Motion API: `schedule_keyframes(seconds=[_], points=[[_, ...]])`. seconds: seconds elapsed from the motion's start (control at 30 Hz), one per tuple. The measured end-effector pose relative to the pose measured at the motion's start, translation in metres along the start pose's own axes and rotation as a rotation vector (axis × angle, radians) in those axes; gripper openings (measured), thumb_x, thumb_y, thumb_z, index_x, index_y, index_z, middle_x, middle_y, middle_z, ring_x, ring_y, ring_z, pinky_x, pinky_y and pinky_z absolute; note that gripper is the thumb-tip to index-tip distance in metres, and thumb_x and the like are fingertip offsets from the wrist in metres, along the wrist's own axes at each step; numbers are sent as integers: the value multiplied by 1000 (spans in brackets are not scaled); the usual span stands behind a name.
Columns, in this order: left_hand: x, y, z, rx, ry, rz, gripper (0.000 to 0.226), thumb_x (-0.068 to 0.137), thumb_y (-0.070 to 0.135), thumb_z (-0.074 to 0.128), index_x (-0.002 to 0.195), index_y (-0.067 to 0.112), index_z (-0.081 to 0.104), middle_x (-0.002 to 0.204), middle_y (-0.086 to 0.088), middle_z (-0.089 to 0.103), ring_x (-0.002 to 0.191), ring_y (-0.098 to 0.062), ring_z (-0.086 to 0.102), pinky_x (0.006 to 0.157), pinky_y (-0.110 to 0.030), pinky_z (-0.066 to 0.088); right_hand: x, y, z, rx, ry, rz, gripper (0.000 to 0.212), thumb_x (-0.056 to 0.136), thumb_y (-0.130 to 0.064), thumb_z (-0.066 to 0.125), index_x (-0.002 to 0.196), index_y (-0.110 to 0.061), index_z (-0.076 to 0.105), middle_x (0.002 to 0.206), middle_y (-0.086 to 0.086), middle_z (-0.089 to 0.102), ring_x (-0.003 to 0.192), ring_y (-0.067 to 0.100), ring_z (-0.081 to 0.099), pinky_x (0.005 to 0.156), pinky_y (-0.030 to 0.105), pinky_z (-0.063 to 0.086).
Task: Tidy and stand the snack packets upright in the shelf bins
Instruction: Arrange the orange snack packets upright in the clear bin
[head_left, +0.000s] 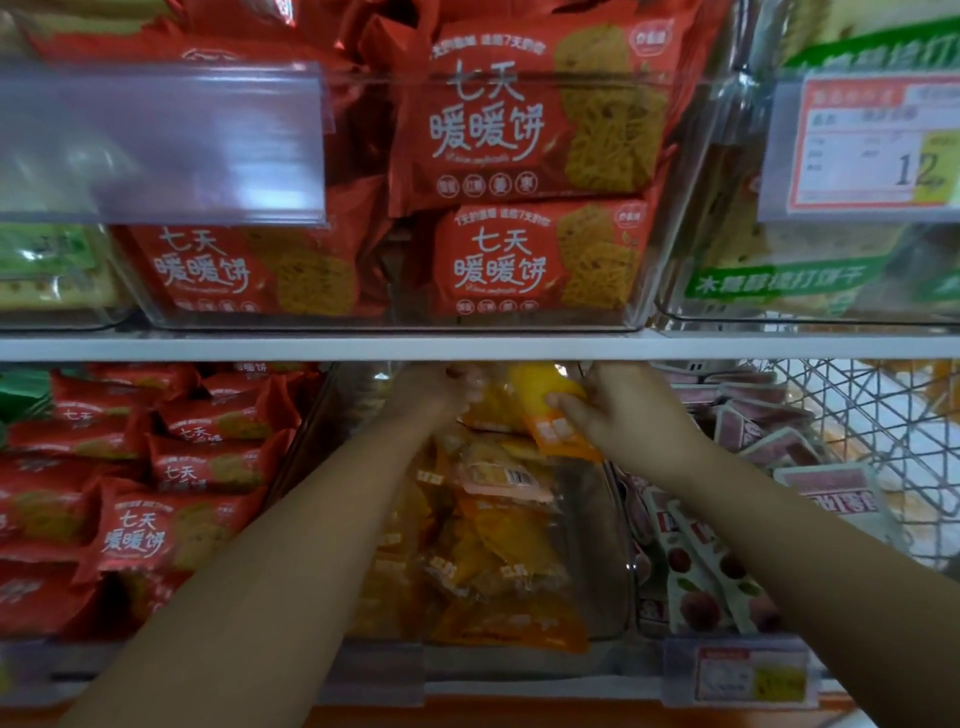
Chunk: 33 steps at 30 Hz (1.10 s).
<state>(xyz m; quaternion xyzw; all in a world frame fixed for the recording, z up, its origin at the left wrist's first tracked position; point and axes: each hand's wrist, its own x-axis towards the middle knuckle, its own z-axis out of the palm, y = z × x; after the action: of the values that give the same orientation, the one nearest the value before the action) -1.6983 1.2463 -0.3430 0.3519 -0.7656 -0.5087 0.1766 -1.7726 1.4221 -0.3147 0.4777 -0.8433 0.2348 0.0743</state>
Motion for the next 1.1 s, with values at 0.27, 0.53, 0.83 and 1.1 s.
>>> schedule_keyframes(seconds=[0.27, 0.53, 0.83, 1.1], points=[[-11, 3, -11, -231, -162, -4, 21, 91, -2, 50, 104, 9, 63, 111, -10, 64, 101, -19, 61, 88, -25, 48, 21, 2, 20, -131, -6, -194, 14, 89, -17, 59, 96, -5, 59, 92, 17, 64, 87, 34, 60, 66, 25, 33], [-19, -3, -19, 447, -61, 381, 30, 91, 13, 55, 120, 11, 62, 119, -7, 64, 112, -20, 57, 80, -18, 38, 41, 4, 27, -458, -97, -242, 24, 86, -32, 61, 103, -15, 60, 105, 7, 62, 102, 29, 59, 83, 34, 46], [-14, -11, -17, 791, -108, 647, 36, 95, 19, 52, 129, 30, 56, 135, 1, 53, 122, -17, 48, 102, -27, 34, 48, 10, 30, -263, -275, -17, 29, 86, -38, 62, 106, -17, 59, 110, 4, 62, 108, 24, 56, 89, 33, 44], [5, -11, -15, 783, -119, 611, 43, 95, 15, 46, 132, 38, 52, 135, -2, 55, 120, -22, 52, 97, -35, 43, 29, -2, 19, -393, -445, -319, 27, 79, -40, 69, 102, -25, 69, 100, -7, 70, 94, 13, 63, 83, 29, 49]])
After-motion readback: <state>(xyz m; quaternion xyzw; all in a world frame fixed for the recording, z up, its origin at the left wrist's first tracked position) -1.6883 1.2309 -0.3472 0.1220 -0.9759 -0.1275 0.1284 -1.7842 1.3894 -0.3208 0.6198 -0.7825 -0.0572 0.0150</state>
